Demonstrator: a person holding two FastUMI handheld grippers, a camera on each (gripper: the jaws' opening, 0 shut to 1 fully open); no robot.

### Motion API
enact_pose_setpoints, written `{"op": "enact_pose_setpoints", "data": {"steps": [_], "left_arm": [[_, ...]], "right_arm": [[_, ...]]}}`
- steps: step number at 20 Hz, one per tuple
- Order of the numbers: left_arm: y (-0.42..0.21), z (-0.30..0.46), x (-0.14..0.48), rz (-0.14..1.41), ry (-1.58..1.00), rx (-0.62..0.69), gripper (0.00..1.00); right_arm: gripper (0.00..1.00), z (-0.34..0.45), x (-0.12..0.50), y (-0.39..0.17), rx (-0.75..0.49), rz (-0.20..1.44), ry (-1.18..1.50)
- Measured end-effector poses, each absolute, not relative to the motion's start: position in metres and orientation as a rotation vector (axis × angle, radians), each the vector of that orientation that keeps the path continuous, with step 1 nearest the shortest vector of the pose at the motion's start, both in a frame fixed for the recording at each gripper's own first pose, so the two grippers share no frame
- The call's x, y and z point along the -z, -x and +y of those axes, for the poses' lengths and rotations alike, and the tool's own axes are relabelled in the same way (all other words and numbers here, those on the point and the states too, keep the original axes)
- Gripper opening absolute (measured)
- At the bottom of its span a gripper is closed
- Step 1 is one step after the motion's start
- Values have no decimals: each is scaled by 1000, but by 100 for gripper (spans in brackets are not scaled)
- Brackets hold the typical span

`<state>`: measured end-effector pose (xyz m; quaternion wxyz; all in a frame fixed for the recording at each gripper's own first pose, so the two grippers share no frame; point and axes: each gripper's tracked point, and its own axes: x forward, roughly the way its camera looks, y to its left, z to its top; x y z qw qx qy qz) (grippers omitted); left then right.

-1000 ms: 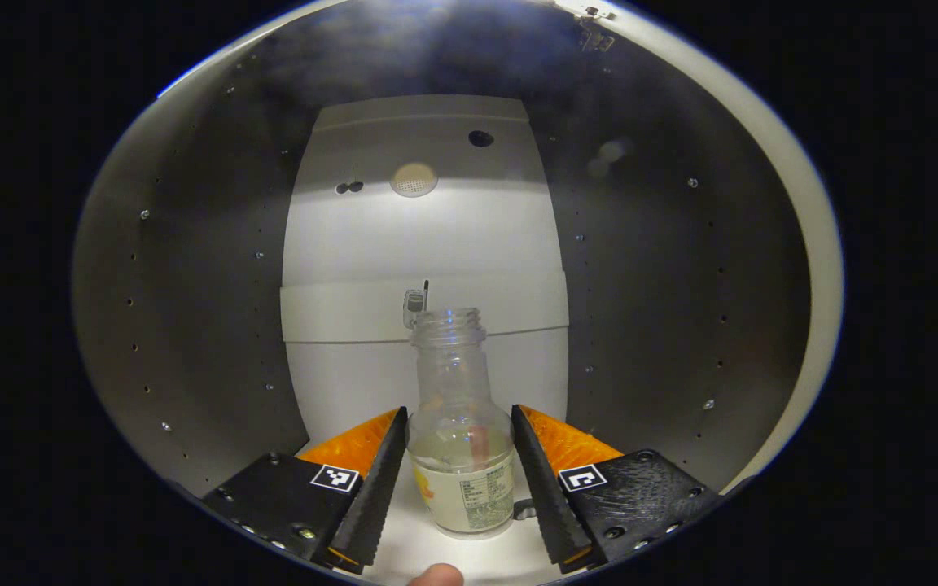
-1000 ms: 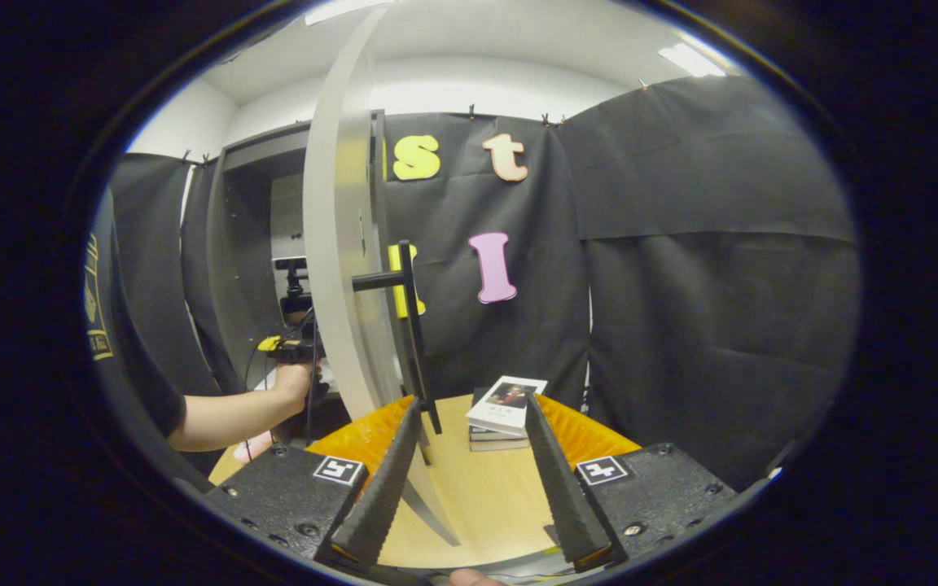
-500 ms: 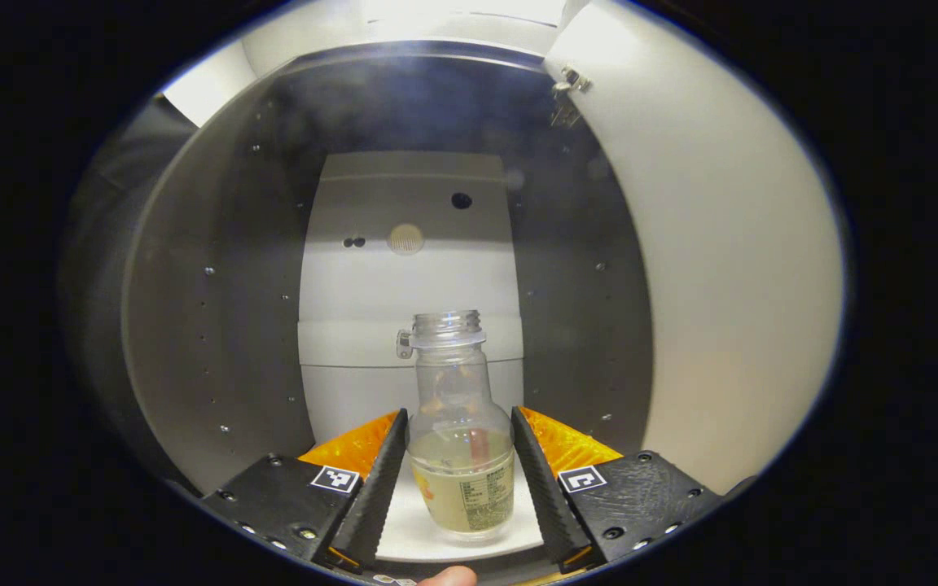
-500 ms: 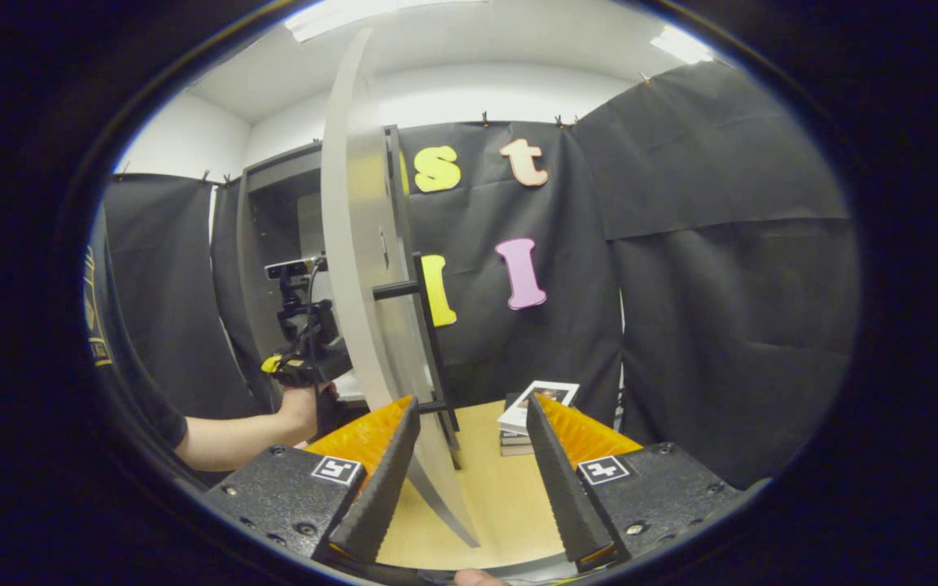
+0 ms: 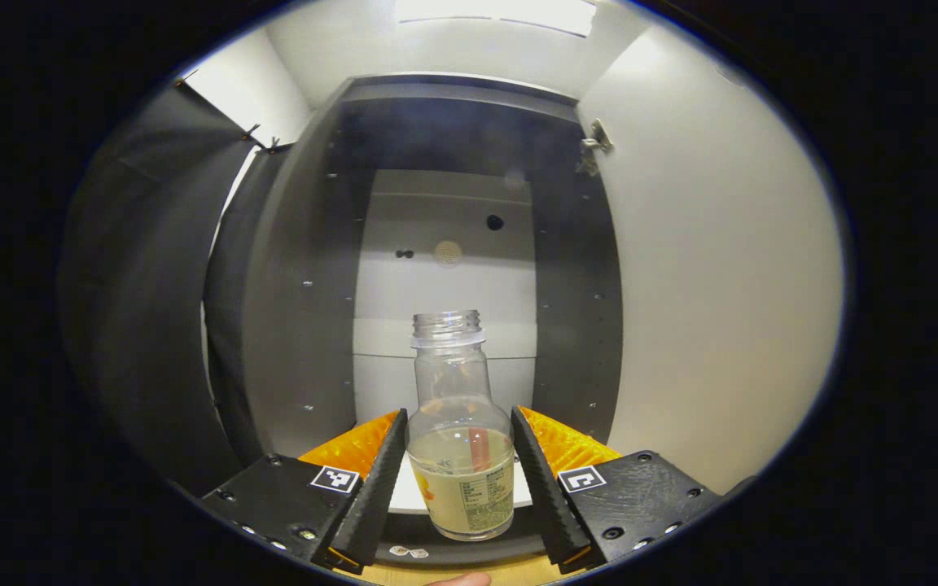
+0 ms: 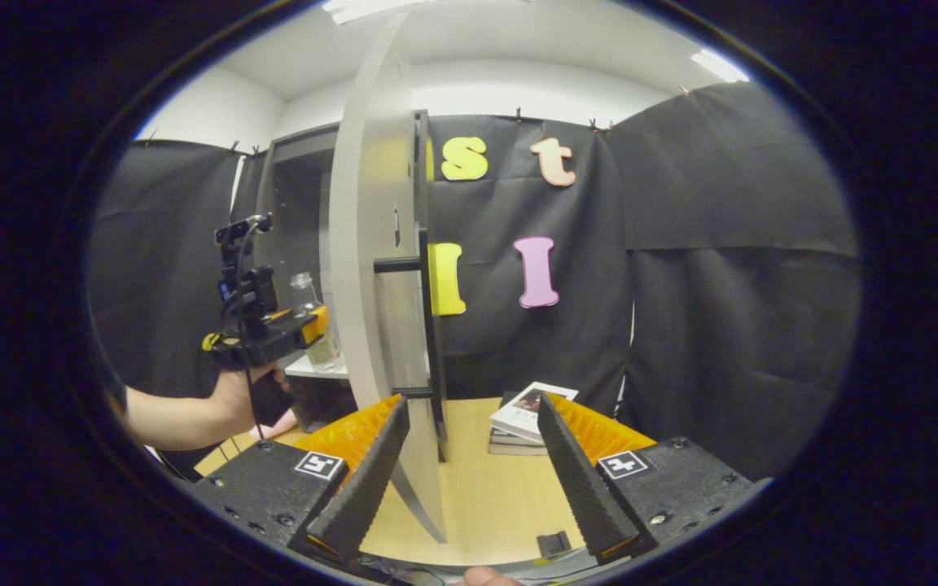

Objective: Open the cabinet door with the right hand, grasp the bottle in the cabinet with the left hand and place it on the coaster, then close the cabinet door with the right hand.

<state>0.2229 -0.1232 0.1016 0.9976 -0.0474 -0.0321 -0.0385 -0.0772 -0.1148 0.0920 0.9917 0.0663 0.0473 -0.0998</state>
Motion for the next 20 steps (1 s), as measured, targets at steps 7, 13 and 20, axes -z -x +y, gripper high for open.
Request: {"op": "enact_pose_setpoints", "data": {"steps": [7, 13, 20], "left_arm": [[-190, -64, -91, -46, 35, -90, 73], [-163, -24, -69, -38, 20, -177, 74], [-149, 3, -12, 34, 8, -227, 74]], "right_arm": [[99, -111, -81, 80, 239, 26, -25], [100, -147, -44, 97, 437, -15, -5], [100, -151, 56, 82, 460, 179, -44]]}}
